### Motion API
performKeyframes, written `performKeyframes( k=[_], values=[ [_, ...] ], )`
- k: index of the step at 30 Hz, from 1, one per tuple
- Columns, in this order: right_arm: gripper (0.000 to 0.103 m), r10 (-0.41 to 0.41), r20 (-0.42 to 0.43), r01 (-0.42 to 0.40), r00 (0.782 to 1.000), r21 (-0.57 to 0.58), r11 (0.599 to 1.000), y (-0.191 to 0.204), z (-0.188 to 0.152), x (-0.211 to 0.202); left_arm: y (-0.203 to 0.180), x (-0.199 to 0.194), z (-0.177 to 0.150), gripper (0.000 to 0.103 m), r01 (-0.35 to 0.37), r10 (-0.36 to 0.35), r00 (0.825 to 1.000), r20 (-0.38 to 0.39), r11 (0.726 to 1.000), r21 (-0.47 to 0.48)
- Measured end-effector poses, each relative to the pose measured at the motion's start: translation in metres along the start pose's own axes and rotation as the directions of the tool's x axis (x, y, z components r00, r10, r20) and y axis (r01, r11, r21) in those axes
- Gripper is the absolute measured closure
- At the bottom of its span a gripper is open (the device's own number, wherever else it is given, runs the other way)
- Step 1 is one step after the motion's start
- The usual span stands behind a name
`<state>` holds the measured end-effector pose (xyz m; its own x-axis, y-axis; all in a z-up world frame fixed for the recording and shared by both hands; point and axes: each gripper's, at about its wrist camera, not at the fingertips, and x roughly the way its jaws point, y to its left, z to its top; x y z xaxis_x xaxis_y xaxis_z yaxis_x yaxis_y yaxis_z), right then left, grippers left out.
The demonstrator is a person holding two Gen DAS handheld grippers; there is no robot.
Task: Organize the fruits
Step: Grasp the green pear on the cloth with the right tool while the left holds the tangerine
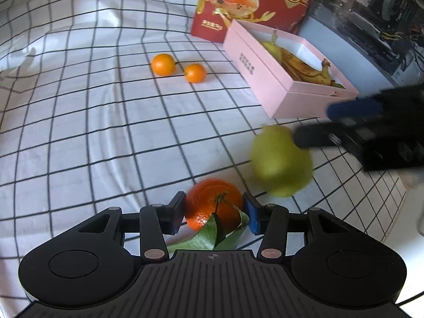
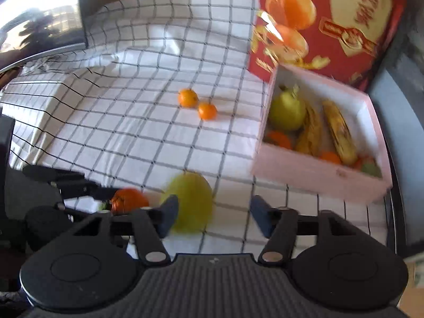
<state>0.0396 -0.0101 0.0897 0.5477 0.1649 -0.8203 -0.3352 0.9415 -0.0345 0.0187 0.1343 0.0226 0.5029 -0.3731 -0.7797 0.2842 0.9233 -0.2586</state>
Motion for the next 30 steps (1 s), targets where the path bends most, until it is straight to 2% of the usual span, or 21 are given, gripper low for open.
performKeyframes(
  k=[4,7,8,10,20,30],
  values=[
    [0.038,0.034,-0.040,-0.031,0.999,0.059,0.998,-0.003,0.018,0.032,0.006,-0.005,-0.004,0.051,-0.023,0.024,1.000,0.001,0.999,-0.024],
    [0.040,0.010,-0.095,-0.003,0.995,0.068,0.998,-0.006,0.017,0.053,0.008,-0.007,-0.005,0.051,-0.041,0.041,0.999,0.004,0.998,-0.045],
    [0.041,0.022,-0.090,-0.016,0.996,0.070,0.997,-0.007,0.015,0.054,0.007,-0.008,-0.005,0.051,-0.046,0.047,0.999,0.005,0.998,-0.050],
    [0.049,0.063,-0.083,-0.056,0.995,0.085,0.995,-0.009,0.010,0.051,0.006,-0.009,-0.006,0.051,-0.052,0.053,0.999,0.007,0.997,-0.058],
    [0.050,0.048,-0.012,-0.047,0.999,0.009,0.999,0.001,-0.032,0.013,-0.010,-0.001,-0.004,0.051,-0.053,0.053,0.999,0.005,0.998,-0.025],
    [0.050,0.027,0.058,-0.030,0.998,0.058,0.998,0.000,-0.064,-0.005,-0.020,0.005,-0.004,0.051,-0.045,0.045,0.999,0.008,0.998,0.035]
  ],
)
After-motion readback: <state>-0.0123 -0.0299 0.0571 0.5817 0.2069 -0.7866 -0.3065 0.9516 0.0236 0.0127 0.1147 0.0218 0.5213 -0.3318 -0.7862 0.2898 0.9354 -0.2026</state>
